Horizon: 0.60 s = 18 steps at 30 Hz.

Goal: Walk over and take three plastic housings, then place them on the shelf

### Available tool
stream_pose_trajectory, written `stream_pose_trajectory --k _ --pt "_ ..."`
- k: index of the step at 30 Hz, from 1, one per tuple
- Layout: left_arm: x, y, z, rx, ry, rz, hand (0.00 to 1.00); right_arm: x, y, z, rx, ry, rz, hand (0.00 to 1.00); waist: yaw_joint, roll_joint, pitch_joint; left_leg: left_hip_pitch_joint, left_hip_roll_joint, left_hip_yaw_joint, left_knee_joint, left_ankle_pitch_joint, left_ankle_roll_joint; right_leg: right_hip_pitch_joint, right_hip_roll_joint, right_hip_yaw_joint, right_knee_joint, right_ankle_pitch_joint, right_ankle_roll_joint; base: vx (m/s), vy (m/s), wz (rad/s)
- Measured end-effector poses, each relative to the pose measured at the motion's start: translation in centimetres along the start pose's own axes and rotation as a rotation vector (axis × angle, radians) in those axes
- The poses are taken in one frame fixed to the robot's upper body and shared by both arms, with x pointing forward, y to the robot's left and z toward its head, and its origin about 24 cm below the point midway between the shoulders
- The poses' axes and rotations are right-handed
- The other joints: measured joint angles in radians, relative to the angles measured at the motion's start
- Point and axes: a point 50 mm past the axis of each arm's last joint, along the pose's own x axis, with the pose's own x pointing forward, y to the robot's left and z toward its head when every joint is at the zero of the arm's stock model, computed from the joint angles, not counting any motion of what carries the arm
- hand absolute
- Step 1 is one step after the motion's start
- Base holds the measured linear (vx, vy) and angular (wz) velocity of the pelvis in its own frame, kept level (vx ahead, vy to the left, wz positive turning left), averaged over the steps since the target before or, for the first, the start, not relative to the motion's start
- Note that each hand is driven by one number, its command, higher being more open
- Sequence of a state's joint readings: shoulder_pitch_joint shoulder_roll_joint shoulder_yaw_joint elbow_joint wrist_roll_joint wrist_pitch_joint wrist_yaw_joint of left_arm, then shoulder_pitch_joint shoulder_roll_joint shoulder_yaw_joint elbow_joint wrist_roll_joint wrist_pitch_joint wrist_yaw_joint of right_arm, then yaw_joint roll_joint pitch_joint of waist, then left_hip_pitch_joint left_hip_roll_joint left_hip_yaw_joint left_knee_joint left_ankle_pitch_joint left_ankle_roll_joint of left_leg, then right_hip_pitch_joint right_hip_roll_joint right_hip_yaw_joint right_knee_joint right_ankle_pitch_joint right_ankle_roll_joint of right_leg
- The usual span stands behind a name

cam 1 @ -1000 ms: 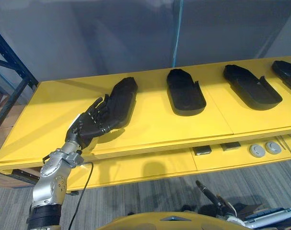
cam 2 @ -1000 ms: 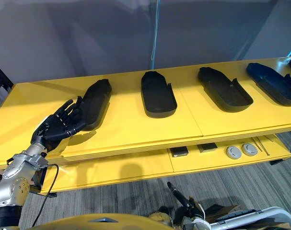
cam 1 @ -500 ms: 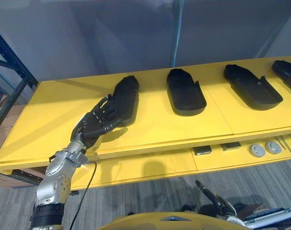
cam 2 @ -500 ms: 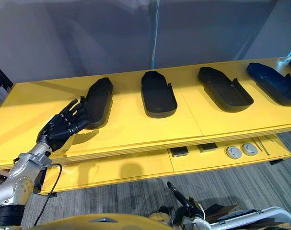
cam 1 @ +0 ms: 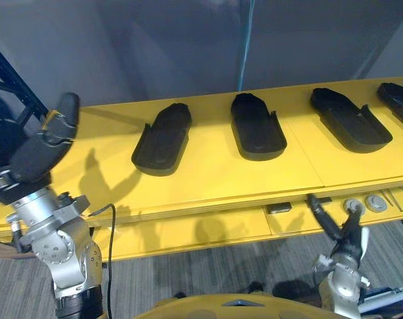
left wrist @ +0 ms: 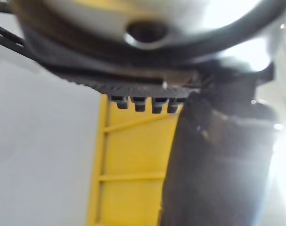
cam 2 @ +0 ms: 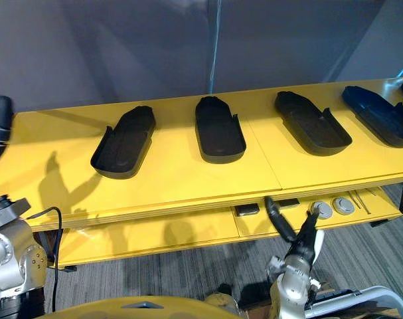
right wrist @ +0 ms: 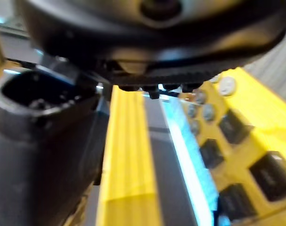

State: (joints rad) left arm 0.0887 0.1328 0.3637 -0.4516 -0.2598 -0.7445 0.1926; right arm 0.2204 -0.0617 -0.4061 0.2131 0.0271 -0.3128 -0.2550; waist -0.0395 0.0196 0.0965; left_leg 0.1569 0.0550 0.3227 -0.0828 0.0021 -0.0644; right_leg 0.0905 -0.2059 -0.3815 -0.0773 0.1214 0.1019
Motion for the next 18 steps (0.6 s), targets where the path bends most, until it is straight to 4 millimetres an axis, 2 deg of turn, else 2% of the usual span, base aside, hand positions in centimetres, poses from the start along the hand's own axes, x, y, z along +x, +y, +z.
stream_pose_trajectory --k 2,4,6,11,13,18 --pt "0.1 -0.2 0.5 0.013 -0.041 0.004 1.0 0.8 0.1 2.3 -0.026 -0.113 -0.026 1.0 -0.005 -0.001 0.004 0.008 0.0 0.003 0.0 -0.003 -0.001 0.005 0.001 0.005 0.0 0.0 0.0 -0.02 -0.005 -0.1" --pt "-0.1 -0.1 0.6 0.012 -0.04 0.032 1.0 1.4 0.0 5.4 0.02 -0.241 -0.078 1.0 -0.016 -0.004 0.014 0.01 0.001 0.005 0.001 -0.009 -0.006 0.007 0.001 0.007 0.0 0.0 0.001 -0.04 -0.005 -0.04" --pt "-0.5 0.3 0.6 0.024 -0.019 0.063 1.0 1.5 -0.6 7.4 0.044 -0.328 -0.125 1.0 -0.02 -0.009 0.02 0.01 0.001 0.008 0.001 -0.009 -0.006 0.005 0.001 0.008 0.0 0.001 0.003 -0.03 -0.004 -0.04" --pt "-1.6 1.1 0.7 0.06 0.044 0.12 1.0 1.2 -2.5 10.2 0.081 -0.462 -0.255 1.0 -0.022 -0.03 0.033 0.009 0.006 0.009 0.007 -0.009 -0.004 0.004 0.005 0.007 0.0 0.001 0.003 0.0 -0.004 -0.02" --pt "-1.9 1.2 0.7 0.067 0.06 0.135 1.0 1.0 -2.5 11.0 0.1 -0.51 -0.245 1.0 -0.022 -0.031 0.033 0.008 0.006 0.009 0.007 -0.009 -0.004 0.004 0.005 0.006 0.0 0.001 0.003 0.0 0.0 0.0" --pt "-2.9 1.6 0.5 0.085 0.13 0.169 1.0 0.1 0.0 13.1 0.123 -0.628 -0.022 1.0 -0.021 -0.028 0.034 -0.006 0.006 -0.011 0.011 -0.01 -0.003 0.004 0.004 -0.008 0.0 -0.002 0.006 0.0 -0.006 0.1"
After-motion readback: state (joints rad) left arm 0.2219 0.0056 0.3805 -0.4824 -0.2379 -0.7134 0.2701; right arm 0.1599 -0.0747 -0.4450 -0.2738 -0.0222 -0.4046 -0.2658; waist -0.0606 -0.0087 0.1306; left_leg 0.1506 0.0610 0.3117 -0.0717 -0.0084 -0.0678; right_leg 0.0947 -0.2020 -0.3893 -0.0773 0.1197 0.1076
